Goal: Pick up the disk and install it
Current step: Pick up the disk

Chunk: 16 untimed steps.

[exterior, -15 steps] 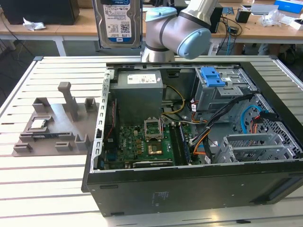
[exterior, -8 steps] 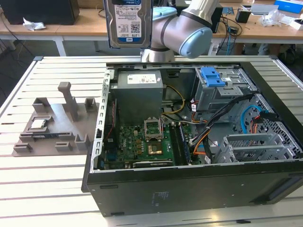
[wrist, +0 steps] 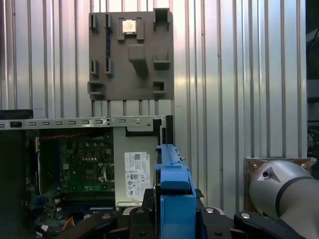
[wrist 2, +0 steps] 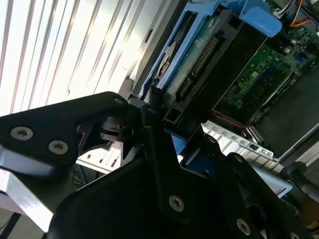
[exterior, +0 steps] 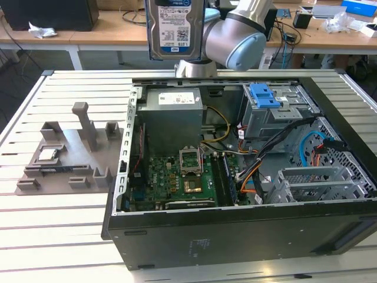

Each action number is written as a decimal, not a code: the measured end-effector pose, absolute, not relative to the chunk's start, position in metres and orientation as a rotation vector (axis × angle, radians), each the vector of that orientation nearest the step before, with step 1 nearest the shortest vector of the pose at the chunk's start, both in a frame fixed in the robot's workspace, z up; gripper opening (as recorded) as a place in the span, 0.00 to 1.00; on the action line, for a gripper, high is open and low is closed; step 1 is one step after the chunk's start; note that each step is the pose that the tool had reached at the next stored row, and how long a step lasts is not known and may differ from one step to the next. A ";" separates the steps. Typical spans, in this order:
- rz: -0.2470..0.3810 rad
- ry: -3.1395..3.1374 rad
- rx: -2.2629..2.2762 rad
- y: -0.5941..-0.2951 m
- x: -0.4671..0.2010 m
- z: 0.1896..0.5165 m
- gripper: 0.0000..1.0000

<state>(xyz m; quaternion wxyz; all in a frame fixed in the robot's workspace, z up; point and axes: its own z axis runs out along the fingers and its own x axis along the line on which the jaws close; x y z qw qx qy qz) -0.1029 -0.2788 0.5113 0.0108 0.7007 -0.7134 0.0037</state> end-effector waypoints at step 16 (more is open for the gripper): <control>0.011 -2.225 2.186 -0.279 -0.031 0.511 0.36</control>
